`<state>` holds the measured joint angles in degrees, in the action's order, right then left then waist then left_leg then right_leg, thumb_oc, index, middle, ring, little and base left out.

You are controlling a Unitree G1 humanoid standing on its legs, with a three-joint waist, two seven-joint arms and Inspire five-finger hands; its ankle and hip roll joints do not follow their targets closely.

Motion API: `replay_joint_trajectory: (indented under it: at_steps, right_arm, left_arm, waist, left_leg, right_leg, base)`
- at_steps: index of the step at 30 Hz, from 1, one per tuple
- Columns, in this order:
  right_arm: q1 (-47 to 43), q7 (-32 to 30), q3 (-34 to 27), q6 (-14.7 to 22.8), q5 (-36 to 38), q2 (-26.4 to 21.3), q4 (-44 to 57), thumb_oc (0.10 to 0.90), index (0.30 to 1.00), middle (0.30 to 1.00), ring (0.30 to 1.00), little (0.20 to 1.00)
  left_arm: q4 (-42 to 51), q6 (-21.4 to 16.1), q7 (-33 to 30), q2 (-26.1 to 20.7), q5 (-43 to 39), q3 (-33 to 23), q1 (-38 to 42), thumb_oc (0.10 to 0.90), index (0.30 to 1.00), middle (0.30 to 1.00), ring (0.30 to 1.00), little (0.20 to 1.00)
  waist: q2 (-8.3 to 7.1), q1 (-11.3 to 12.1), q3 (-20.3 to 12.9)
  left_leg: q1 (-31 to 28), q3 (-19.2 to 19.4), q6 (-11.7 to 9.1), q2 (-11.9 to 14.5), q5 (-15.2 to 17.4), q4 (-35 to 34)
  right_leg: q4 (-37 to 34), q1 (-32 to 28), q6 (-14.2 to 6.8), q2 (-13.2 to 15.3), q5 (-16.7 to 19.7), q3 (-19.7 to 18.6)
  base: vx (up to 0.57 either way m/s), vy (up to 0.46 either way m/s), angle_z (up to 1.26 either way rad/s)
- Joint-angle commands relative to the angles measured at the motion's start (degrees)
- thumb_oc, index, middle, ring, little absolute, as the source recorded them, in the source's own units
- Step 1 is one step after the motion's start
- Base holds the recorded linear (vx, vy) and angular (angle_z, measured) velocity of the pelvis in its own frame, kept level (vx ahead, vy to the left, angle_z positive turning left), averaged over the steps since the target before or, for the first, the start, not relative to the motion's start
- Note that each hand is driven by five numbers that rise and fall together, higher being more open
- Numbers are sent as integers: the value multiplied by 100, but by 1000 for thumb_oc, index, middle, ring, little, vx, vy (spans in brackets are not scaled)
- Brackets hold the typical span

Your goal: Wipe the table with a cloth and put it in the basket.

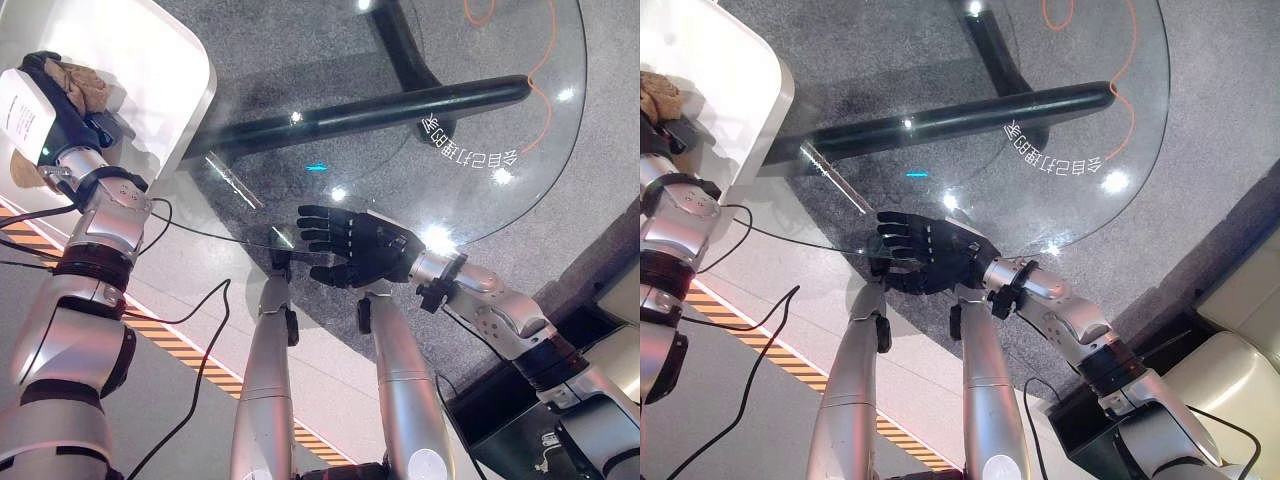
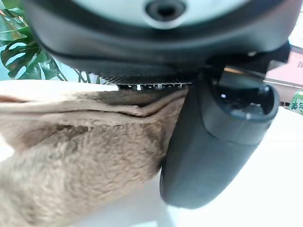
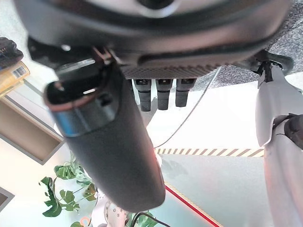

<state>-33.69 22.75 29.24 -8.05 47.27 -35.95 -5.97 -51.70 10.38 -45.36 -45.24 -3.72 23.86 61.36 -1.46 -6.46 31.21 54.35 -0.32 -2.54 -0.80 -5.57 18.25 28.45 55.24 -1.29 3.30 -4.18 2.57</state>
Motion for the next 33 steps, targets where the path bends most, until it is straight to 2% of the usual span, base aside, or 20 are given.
replay_joint_trajectory:
  at_steps: [1,15,18,21,24,26,28,33]
  right_arm:
    - [276,72,-171,223,253,228,636,800,900,900,900,900]
    - [526,69,-263,308,229,233,732,800,900,900,900,900]
    - [634,27,-305,303,204,246,822,800,900,900,900,900]
    - [732,8,-327,327,138,285,879,800,900,900,900,900]
    - [926,-93,-380,356,35,395,1054,800,900,900,900,900]
    - [1070,-103,-408,405,-94,477,1128,800,900,900,900,900]
    - [1201,-147,-433,430,-213,585,1225,800,900,900,900,900]
    - [1414,-177,-453,528,-341,716,1348,800,900,900,900,900]
  left_arm:
    - [344,-293,-590,-554,356,-353,12,800,900,900,900,900]
    - [993,-1057,-1456,-616,715,-692,-119,800,900,900,900,900]
    - [1286,-1436,-1670,-588,616,-889,-239,800,900,900,900,900]
    - [1489,-1488,-1728,-554,762,-1035,-367,800,900,900,900,900]
    - [2052,-2137,-2011,-329,502,-1485,-731,800,900,900,900,900]
    - [2383,-2398,-2288,-187,770,-1794,-1042,800,900,900,900,900]
    - [2802,-2609,-2473,-53,868,-2056,-1329,800,900,900,900,900]
    - [3433,-2815,-2612,177,1279,-2427,-1810,800,900,900,900,900]
  waist:
    - [67,109,-141]
    - [138,183,-141]
    - [149,211,-141]
    - [162,229,-141]
    - [160,284,-141]
    - [158,323,-141]
    - [147,361,-141]
    - [128,419,-141]
  left_leg:
    - [-306,426,268,-399,487,289]
    - [-442,389,235,-419,476,321]
    - [-471,368,237,-435,484,330]
    - [-492,354,237,-446,503,342]
    - [-550,322,251,-460,528,344]
    - [-582,290,253,-468,534,329]
    - [-621,261,249,-478,539,317]
    - [-685,217,240,-474,572,363]
  right_leg:
    - [-874,-166,-192,-272,743,-263]
    - [-800,-333,-79,-253,577,-156]
    - [-785,-386,-47,-254,524,-123]
    - [-775,-424,-30,-253,485,-102]
    - [-755,-496,-2,-258,423,-54]
    - [-763,-547,22,-264,384,-21]
    - [-761,-601,53,-282,343,8]
    - [-653,-687,117,-330,215,81]
  base:
    - [-19,-32,0]
    - [-12,-39,1]
    - [-9,-50,2]
    - [-10,-45,-1]
    - [-16,-91,-1]
    - [-26,-97,1]
    - [-37,-103,0]
    - [-40,-101,3]
